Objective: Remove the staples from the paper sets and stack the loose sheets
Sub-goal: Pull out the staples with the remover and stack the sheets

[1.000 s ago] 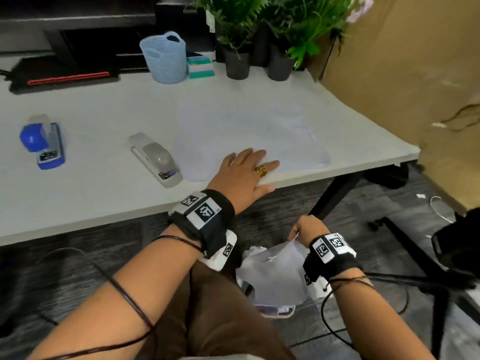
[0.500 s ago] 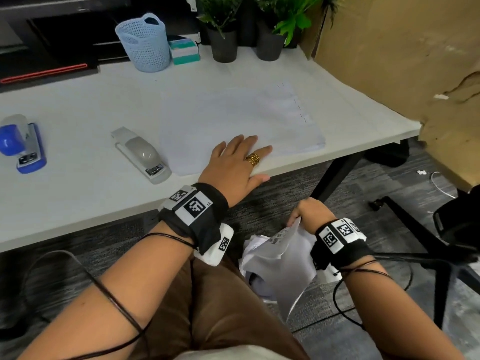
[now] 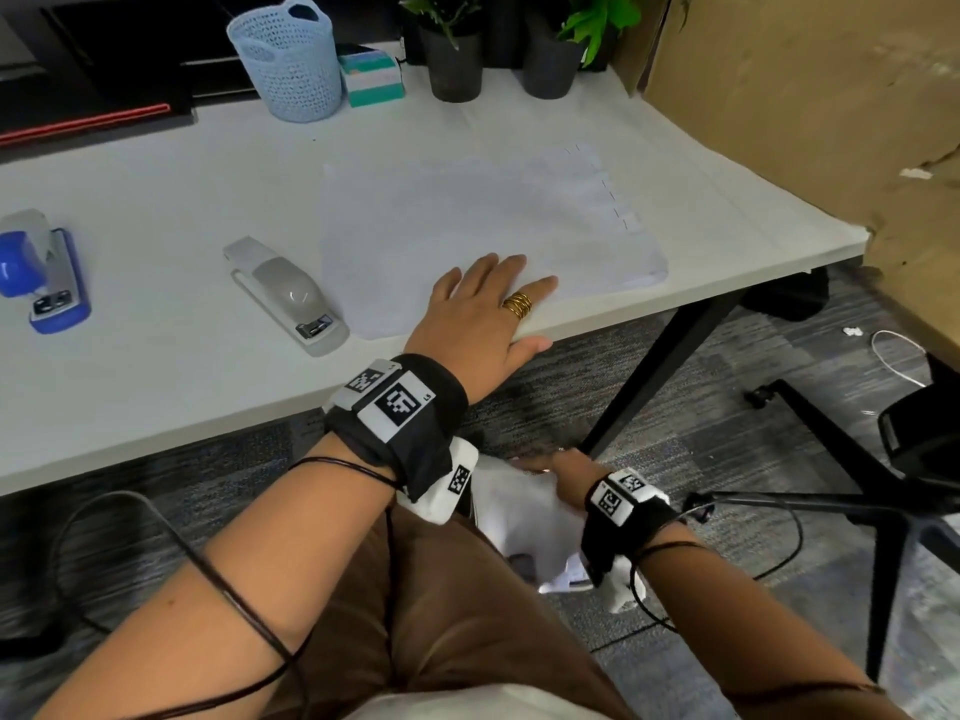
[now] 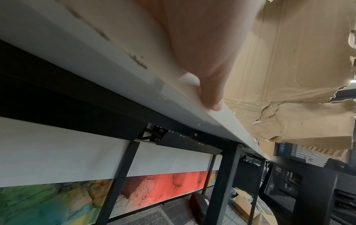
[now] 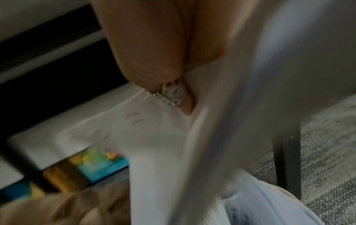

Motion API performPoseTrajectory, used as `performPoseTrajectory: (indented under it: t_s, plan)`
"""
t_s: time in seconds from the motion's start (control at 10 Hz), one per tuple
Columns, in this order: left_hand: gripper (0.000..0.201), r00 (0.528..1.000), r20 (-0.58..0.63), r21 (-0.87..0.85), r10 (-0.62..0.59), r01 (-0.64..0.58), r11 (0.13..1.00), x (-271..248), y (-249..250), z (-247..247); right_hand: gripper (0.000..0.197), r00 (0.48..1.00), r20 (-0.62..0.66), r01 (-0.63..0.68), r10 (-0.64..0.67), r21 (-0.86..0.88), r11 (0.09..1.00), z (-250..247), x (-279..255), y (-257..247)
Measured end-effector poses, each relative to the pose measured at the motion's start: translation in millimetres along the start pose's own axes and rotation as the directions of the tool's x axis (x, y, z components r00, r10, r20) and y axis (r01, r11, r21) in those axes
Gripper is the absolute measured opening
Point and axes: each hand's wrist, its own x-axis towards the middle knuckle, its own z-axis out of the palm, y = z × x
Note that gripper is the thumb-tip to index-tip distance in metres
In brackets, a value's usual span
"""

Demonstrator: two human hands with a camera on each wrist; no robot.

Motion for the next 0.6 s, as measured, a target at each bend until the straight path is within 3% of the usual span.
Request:
performPoseTrajectory:
  t_s: [0.1, 0.2, 0.3, 0.4, 0.5, 0.6]
  plan:
    - [0.059, 1.000, 0.001, 0.000, 0.001, -0.001, 1.000, -0.1, -0.4, 0.5, 0.047, 0.993, -0.112, -0.012, 0.032, 0.179, 0.984, -22.2, -8.3, 2.5]
    - [0.059, 1.000, 0.001, -0.003, 0.001, -0.001, 1.000, -0.2, 0.3, 0.5, 0.031, 0.966, -0.166, -0.127, 0.197, 0.356, 0.926, -35.8, -14.5, 19.6]
    - [0.059, 1.000, 0.005, -0.004, -0.003, 0.003, 1.000, -0.3, 0.8, 0.3, 0.026, 0.930, -0.118, -0.238, 0.347, 0.528, 0.816, -39.9, -24.5, 27.7]
    - [0.059, 1.000, 0.004, -0.003, -0.006, 0.006, 1.000, -0.3, 1.2, -0.3, 0.057, 0.925, -0.060, -0.259, 0.374, 0.620, 0.740, -39.2, -30.1, 32.5]
    - [0.059, 1.000, 0.005, -0.004, -0.003, 0.003, 1.000, -0.3, 1.5, -0.1, 0.037, 0.890, -0.074, -0.396, 0.449, 0.359, 0.845, -31.2, -21.5, 36.7]
    - [0.059, 1.000, -0.003, -0.002, -0.003, 0.003, 1.000, 0.0, 0.7, 0.9, 0.036, 0.832, -0.111, -0.518, 0.544, 0.199, 0.832, -16.5, -18.2, 34.0]
